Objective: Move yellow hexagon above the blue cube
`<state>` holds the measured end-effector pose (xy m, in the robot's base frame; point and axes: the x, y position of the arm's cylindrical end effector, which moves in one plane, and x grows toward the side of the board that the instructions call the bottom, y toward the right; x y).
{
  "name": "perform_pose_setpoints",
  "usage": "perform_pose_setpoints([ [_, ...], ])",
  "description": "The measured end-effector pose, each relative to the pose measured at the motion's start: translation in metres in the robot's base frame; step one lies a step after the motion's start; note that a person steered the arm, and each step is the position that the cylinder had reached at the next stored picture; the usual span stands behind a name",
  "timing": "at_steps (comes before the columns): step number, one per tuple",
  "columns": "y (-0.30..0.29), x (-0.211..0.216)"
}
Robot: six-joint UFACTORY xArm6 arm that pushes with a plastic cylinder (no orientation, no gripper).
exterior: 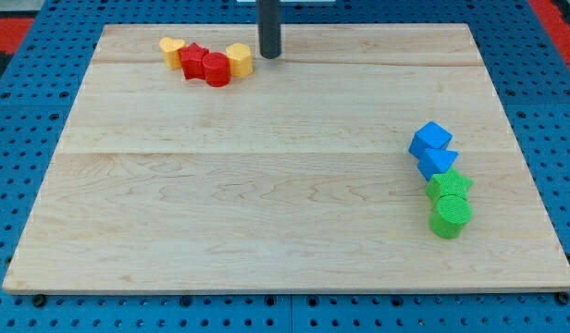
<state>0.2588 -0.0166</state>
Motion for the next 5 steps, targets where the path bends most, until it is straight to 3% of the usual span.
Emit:
perform_pose_setpoints([
  [2,-0.012,-0.053],
  [3,-0.038,-0.046],
  [5,-0.052,0.012],
])
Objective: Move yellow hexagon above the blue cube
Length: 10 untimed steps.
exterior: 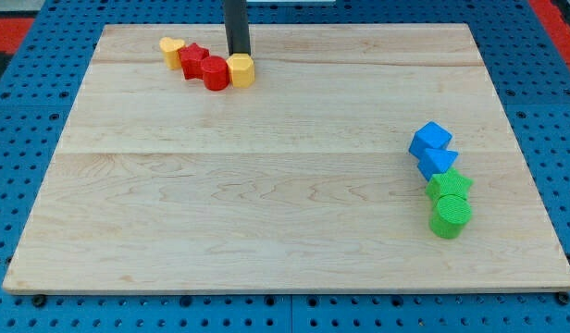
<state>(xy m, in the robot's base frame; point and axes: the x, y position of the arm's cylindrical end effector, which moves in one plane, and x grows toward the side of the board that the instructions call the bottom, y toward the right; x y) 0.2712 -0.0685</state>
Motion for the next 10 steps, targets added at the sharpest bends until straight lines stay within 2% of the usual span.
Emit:
perform_pose_setpoints([
  [2,0.000,0.054],
  [4,-0.026,0.077],
  [5,-0.008,0.096],
  [8,0.137,0.099],
  [9,0.168,0.099],
  [10,0.160,0.099],
])
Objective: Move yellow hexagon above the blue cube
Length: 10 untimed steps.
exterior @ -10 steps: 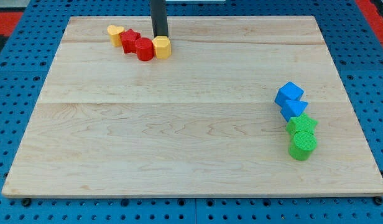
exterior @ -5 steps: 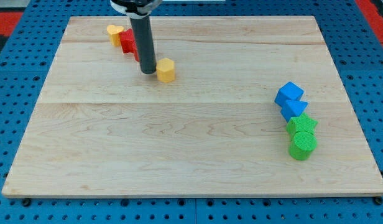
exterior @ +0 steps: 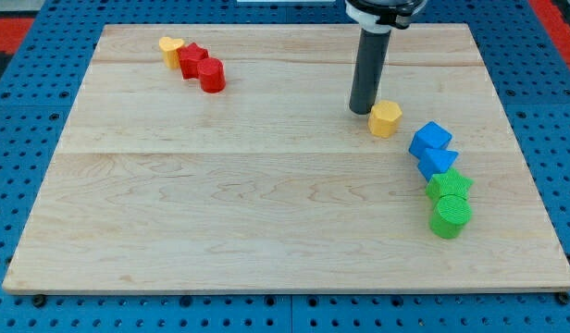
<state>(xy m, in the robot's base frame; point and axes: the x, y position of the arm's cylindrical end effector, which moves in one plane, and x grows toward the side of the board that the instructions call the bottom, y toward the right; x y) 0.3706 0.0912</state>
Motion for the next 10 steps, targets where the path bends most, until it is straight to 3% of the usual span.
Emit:
perform_pose_setpoints([
  [1,-0.020,0.008],
  [10,0.055,0.020],
])
